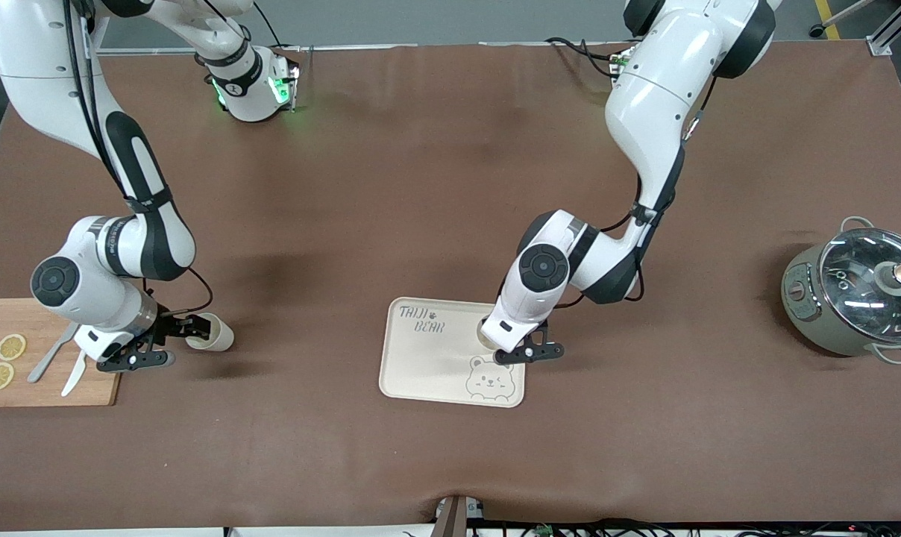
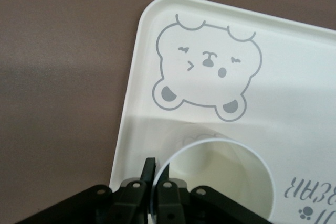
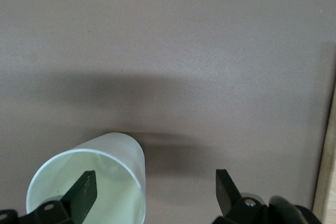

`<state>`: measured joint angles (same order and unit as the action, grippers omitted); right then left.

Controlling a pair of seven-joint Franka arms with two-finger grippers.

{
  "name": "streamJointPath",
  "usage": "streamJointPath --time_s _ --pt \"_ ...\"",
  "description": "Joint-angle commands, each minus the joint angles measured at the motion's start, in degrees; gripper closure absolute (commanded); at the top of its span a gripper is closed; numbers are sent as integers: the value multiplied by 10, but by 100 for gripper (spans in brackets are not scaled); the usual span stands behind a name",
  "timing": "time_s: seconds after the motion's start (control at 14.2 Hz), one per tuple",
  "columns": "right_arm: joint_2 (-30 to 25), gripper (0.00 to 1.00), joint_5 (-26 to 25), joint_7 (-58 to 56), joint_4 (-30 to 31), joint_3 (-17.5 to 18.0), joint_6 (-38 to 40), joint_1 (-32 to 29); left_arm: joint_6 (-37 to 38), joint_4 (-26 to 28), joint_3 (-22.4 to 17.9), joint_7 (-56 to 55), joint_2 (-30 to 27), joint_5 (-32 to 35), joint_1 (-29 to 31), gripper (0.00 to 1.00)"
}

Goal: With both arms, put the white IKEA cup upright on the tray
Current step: 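Carry the cup with the left gripper onto the tray while the right gripper grasps, then release the cup on the tray and raise the left gripper away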

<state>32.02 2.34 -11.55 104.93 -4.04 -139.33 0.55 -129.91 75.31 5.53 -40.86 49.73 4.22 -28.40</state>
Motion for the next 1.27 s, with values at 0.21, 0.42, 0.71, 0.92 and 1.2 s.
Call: streamJointPath --time_s 0.21,0.42,0.71,0.92,1.2 --pt "4 0 10 -8 12 5 -23 0 5 -13 -12 -40 -2 9 -11 0" --pt "4 0 10 -8 12 5 -24 0 25 -13 -11 -41 -10 7 -10 0" --pt "4 44 10 -7 11 6 -23 0 59 -12 -12 -34 -38 8 -2 0" --pt "4 77 10 -3 9 6 -17 0 95 -10 4 12 -71 8 46 0" --pt "3 100 11 -1 5 6 -15 1 192 -9 5 166 -139 -36 123 0"
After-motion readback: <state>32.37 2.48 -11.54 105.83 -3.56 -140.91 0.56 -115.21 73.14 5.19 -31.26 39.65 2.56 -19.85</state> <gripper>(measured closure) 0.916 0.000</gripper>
